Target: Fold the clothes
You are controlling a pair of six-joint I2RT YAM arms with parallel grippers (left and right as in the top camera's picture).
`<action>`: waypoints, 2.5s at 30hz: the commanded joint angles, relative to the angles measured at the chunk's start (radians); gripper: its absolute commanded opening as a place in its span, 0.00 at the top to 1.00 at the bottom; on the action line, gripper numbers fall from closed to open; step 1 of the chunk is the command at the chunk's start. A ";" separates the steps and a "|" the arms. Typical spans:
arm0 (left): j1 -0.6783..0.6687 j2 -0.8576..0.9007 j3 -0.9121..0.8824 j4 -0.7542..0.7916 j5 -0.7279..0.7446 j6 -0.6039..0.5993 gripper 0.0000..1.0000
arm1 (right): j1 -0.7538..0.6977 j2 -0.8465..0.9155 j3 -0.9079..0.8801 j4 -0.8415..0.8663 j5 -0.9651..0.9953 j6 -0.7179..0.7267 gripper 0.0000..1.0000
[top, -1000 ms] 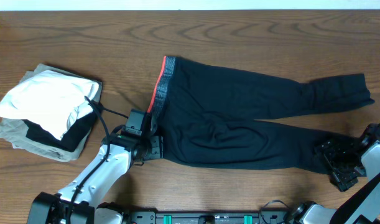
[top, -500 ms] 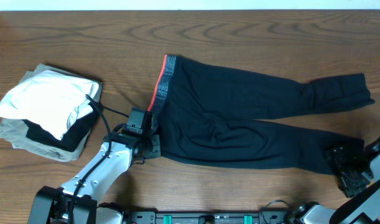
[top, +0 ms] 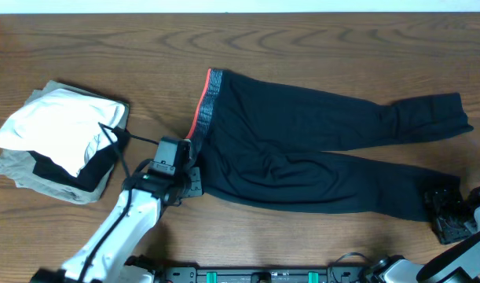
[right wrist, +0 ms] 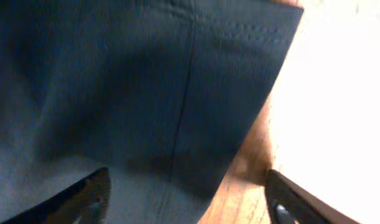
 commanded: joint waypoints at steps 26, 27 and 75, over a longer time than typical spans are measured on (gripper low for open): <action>-0.001 -0.127 0.028 -0.074 -0.114 0.009 0.94 | -0.027 -0.009 0.017 0.051 -0.077 0.053 0.99; -0.001 -0.133 0.043 -0.077 -0.110 0.009 0.94 | -0.027 -0.017 0.039 0.031 -0.126 0.032 0.99; 0.074 -0.141 0.151 0.250 -0.214 -0.002 0.94 | 0.113 -0.134 0.392 0.020 -0.167 0.105 0.99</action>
